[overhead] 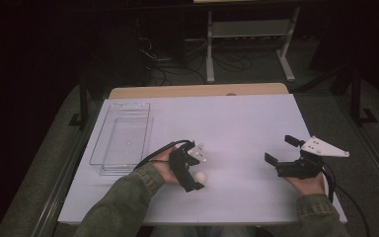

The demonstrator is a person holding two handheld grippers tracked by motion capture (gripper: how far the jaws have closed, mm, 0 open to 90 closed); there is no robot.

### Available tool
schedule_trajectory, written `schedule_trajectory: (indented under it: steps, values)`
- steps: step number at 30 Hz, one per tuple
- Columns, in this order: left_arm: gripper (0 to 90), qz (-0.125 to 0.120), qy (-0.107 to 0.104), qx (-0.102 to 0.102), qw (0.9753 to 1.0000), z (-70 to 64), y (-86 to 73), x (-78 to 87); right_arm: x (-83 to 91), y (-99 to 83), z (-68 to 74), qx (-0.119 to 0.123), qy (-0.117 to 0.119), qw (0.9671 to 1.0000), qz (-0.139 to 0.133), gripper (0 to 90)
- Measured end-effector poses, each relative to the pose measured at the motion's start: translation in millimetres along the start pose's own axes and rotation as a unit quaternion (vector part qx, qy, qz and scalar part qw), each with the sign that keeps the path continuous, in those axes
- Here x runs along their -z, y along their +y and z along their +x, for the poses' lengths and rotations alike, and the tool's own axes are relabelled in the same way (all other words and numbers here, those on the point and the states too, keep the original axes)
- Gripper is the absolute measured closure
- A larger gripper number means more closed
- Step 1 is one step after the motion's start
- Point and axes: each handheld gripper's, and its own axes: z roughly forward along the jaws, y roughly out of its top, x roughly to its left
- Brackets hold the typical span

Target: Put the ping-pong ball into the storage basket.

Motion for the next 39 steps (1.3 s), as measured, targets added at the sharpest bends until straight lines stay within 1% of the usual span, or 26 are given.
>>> schedule_trajectory:
  steps: [2, 3, 4, 6, 9, 11, 14, 15, 18, 20, 22, 27, 31, 34, 39]
  values:
    - [3.2, 0.001, -0.002, 0.0, 1.0, 0.0, -0.2, -1.2, 0.0, 0.0, 0.0, 0.0, 0.0, 1.0, 0.0, 0.0]
    - [5.3, 0.004, -0.003, -0.008, 1.0, -0.8, -1.2, -3.8, 0.1, -0.2, -0.2, -0.001, -0.001, 1.0, 0.001, 0.0]
    - [6.1, 0.006, -0.002, -0.011, 0.9999, -0.8, -1.4, -4.5, 0.1, -0.4, -0.2, -0.001, -0.001, 1.0, 0.001, 0.0]
    - [7.2, 0.007, -0.005, -0.012, 0.9999, -0.5, -1.9, -5.8, 0.2, -0.5, -0.2, -0.003, 0.0, 1.0, 0.001, 0.0]
    - [10.8, 0.007, -0.004, -0.014, 0.9999, -0.6, -2.0, -6.2, 0.2, -0.7, -0.3, -0.002, 0.0, 1.0, 0.002, 0.0]
    - [13.7, 0.003, -0.009, -0.012, 0.9999, -0.6, -1.7, -6.6, 0.0, -0.8, -0.2, -0.003, 0.001, 1.0, 0.002, 0.0]
    - [14.9, 0.007, -0.009, -0.011, 0.9999, -1.1, -1.6, -7.6, -0.1, -0.8, -0.1, -0.003, 0.001, 1.0, 0.003, 0.0]
    - [14.9, 0.011, -0.009, -0.011, 0.9998, -1.3, -1.9, -8.7, -0.2, -0.9, 0.0, -0.002, 0.0, 1.0, 0.003, 0.0]
    - [19.3, 0.013, -0.008, -0.013, 0.9998, -1.4, -2.4, -9.4, -0.2, -1.0, 0.1, -0.002, 0.0, 1.0, 0.005, 0.0]
    - [21.1, 0.011, -0.012, -0.016, 0.9997, -1.0, -2.6, -9.4, -0.1, -1.1, 0.1, -0.003, -0.001, 1.0, 0.005, 0.0]
    - [22.5, 0.01, -0.01, -0.016, 0.9998, -0.7, -2.8, -9.6, -0.1, -1.1, 0.0, -0.002, -0.001, 1.0, 0.005, 0.0]
    - [28.8, 0.006, -0.016, -0.014, 0.9998, 0.0, -3.4, -10.3, 0.0, -1.2, 0.1, -0.003, -0.001, 1.0, 0.005, 0.0]
    - [31.7, 0.008, -0.01, -0.016, 0.9998, -0.6, -4.1, -11.3, 0.0, -1.4, 0.0, -0.003, -0.001, 1.0, 0.005, 0.0]
    - [34.2, 0.011, -0.002, -0.021, 0.9997, -1.2, -5.2, -12.2, -0.1, -1.5, 0.1, -0.003, -0.001, 1.0, 0.006, 0.0]
    - [38.3, 0.01, 0.001, -0.016, 0.9998, 0.1, -10.2, -12.6, -0.1, -1.5, 0.2, -0.003, -0.002, 1.0, 0.006, 0.0]
